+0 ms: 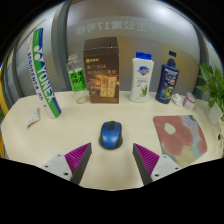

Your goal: Arrange mouse

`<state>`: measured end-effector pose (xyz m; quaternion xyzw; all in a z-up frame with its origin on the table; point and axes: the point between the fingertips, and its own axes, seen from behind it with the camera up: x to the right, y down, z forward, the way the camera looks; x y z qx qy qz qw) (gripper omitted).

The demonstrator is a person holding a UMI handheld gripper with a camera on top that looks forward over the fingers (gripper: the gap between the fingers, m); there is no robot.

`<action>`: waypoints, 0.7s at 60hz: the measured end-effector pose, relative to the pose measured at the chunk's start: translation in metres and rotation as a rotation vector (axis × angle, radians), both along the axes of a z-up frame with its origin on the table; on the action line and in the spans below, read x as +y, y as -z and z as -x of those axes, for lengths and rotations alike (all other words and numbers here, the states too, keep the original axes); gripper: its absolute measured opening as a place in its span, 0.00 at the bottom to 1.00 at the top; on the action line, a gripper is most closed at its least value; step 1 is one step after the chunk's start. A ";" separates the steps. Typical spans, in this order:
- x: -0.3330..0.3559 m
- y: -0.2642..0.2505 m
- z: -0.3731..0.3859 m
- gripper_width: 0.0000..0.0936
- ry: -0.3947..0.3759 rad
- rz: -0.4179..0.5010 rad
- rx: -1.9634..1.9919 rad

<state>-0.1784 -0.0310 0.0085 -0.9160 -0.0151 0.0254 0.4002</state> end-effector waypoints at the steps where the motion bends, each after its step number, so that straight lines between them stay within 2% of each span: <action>1: 0.008 0.003 0.002 0.91 0.000 0.001 0.001; 8: 0.044 0.018 0.010 0.85 0.002 0.007 0.003; 16: 0.063 0.021 0.004 0.57 0.012 0.007 -0.029; 31: 0.056 0.017 0.010 0.39 -0.054 0.007 -0.040; 36: 0.049 -0.016 0.019 0.39 -0.098 -0.043 -0.033; 42: 0.039 -0.094 0.017 0.39 -0.116 -0.162 0.023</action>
